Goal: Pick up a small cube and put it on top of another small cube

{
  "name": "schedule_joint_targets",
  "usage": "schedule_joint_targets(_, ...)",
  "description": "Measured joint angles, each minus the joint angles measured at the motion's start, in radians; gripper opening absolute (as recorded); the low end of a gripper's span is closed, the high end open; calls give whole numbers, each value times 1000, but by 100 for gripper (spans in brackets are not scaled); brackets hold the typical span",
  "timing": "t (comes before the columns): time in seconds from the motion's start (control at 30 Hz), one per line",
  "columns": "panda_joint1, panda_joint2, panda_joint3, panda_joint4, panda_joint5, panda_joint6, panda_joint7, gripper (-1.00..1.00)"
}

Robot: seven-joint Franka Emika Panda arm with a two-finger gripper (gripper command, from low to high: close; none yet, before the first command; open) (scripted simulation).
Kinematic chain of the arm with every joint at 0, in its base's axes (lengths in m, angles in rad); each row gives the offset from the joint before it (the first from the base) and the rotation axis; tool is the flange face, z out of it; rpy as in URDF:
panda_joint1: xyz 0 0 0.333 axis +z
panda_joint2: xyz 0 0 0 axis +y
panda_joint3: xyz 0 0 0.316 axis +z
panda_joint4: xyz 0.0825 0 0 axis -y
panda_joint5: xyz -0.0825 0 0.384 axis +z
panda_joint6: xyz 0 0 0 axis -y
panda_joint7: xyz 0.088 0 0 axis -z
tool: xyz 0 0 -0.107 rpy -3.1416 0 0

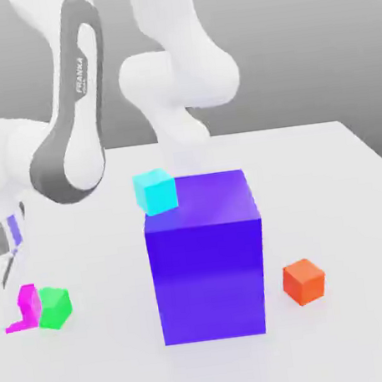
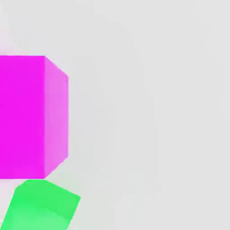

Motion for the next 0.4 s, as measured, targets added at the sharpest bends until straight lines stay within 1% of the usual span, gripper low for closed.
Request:
schedule_joint_targets(0.1,-52,-109,-17,-99,-60,-7,112,-100)
schedule_joint_targets(0.13,-55,-107,-18,-114,-61,10,125,-100)
schedule_joint_targets(0.2,-51,-59,-16,-123,-38,65,117,-100)
schedule_joint_targets(0.3,-64,44,14,-121,34,163,68,-100)
schedule_joint_targets(0.33,-64,71,18,-119,56,188,53,100)
schedule_joint_targets(0.4,-64,71,18,-119,56,188,53,100)
